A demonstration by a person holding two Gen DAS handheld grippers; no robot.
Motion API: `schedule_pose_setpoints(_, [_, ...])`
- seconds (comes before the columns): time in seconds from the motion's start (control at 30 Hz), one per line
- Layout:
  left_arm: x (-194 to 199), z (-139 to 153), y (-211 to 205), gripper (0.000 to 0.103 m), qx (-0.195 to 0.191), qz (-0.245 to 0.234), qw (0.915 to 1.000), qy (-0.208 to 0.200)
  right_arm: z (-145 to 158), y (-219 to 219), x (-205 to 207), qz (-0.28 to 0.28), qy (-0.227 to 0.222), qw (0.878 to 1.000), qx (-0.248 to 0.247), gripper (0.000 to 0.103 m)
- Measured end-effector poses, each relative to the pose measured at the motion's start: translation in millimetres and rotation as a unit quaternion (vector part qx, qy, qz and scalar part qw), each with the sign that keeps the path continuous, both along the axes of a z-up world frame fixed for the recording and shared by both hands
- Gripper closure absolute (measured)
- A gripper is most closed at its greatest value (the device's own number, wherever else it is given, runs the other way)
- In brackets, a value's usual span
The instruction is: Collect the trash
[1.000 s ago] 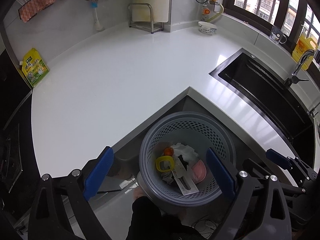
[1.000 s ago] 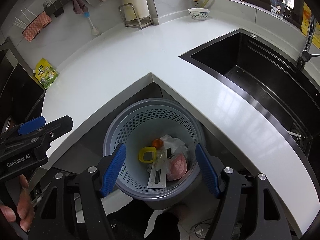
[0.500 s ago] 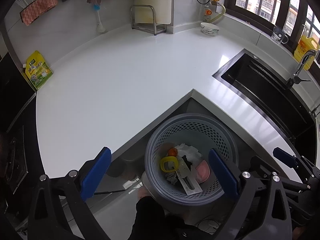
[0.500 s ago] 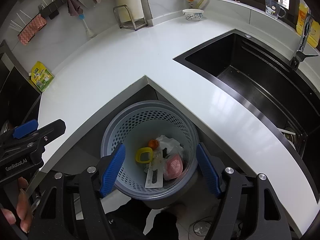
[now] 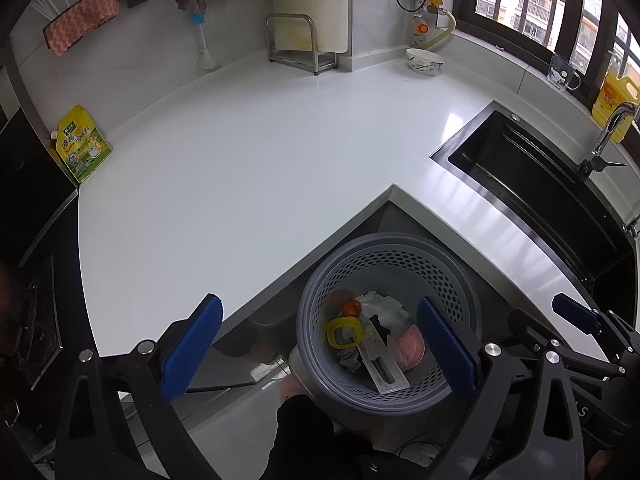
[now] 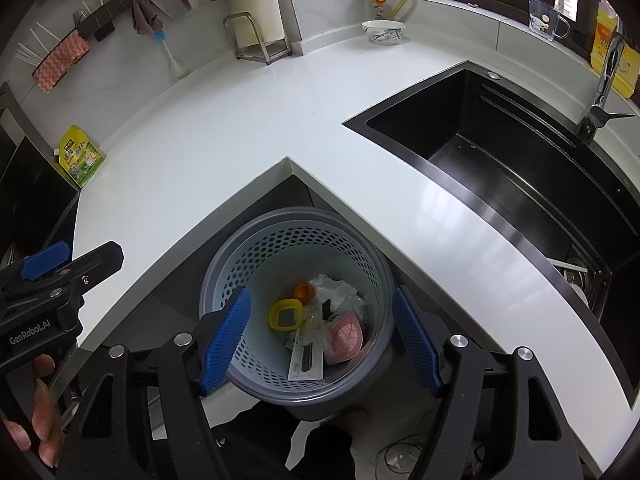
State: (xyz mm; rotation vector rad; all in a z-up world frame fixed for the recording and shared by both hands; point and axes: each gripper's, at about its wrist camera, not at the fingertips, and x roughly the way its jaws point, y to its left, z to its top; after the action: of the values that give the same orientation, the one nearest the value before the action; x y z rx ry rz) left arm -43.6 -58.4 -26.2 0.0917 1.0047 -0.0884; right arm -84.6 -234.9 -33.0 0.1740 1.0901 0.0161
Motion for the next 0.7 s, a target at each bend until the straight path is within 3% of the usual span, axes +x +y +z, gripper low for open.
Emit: schedule_pose_setpoints(0.7, [0.1, -1.4, 3.4, 0.007, 0.003, 0.002, 1.0000, 0.003, 5.8, 6.0, 2.8, 0.002, -0.004, 1.000, -0.005, 0.033])
